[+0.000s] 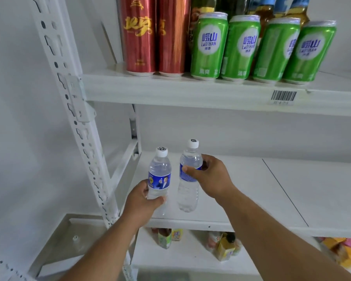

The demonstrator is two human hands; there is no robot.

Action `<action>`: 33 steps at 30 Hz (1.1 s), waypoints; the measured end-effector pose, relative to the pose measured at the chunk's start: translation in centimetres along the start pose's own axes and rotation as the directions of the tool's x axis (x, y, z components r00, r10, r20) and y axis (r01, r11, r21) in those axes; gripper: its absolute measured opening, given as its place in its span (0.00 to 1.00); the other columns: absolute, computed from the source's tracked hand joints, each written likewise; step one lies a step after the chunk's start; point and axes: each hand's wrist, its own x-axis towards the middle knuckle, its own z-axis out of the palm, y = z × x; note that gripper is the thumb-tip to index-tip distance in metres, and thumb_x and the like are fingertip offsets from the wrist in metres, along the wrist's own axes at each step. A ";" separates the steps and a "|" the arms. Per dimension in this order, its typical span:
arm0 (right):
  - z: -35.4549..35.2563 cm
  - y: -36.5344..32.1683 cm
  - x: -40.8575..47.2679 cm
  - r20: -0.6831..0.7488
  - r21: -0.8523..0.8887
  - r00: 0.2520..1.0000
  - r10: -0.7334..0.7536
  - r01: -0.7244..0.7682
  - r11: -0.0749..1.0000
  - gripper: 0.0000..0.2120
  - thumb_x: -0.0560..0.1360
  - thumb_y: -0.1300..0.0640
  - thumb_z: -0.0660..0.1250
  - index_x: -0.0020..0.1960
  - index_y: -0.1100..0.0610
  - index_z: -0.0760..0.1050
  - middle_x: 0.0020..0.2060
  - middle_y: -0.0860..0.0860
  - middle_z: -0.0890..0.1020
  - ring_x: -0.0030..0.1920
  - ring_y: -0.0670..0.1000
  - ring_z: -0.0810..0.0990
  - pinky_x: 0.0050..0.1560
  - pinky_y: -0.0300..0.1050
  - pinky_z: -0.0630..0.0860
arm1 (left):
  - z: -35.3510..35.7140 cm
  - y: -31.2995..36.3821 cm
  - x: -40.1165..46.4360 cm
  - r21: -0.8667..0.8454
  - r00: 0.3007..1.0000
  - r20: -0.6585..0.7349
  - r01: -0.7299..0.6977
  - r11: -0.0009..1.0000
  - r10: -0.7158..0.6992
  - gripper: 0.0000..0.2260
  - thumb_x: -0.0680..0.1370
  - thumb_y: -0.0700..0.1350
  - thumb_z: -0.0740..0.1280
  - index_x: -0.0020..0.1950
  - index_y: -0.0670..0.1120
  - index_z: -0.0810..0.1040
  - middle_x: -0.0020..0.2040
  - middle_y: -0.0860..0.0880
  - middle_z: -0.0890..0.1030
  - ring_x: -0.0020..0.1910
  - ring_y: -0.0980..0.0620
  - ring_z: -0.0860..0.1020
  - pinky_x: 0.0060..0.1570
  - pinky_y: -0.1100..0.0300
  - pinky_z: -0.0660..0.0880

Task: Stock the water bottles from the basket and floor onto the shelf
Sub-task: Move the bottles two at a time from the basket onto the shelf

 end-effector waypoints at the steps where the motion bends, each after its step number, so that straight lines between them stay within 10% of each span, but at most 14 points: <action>1: 0.2 0.1 0.8 0.000 0.002 1.000 0.008 -0.008 1.000 0.09 0.70 0.50 0.77 0.49 0.47 0.83 0.42 0.44 0.86 0.45 0.49 0.85 0.51 0.49 0.82 | 0.0 -0.2 0.8 0.003 1.000 -0.001 -0.003 1.000 0.003 0.19 0.73 0.42 0.76 0.54 0.59 0.72 0.46 0.66 0.74 0.44 0.71 0.71 0.42 0.71 0.68; 15: 2.7 4.0 12.7 0.057 0.048 0.998 0.016 -0.019 0.999 0.13 0.70 0.50 0.77 0.53 0.48 0.82 0.46 0.45 0.86 0.48 0.47 0.85 0.52 0.45 0.81 | 1.9 -3.3 12.2 0.045 0.989 -0.134 0.073 0.996 -0.067 0.20 0.70 0.45 0.78 0.59 0.53 0.77 0.55 0.52 0.80 0.56 0.51 0.77 0.52 0.59 0.71; 33: 9.2 7.3 26.1 0.189 -0.172 0.980 -0.060 0.093 0.981 0.06 0.64 0.47 0.65 0.33 0.48 0.76 0.30 0.45 0.79 0.31 0.45 0.74 0.40 0.42 0.71 | 2.8 -7.4 28.3 0.082 0.979 -0.203 0.001 0.997 0.016 0.17 0.71 0.42 0.76 0.55 0.53 0.75 0.44 0.62 0.76 0.43 0.66 0.73 0.39 0.73 0.67</action>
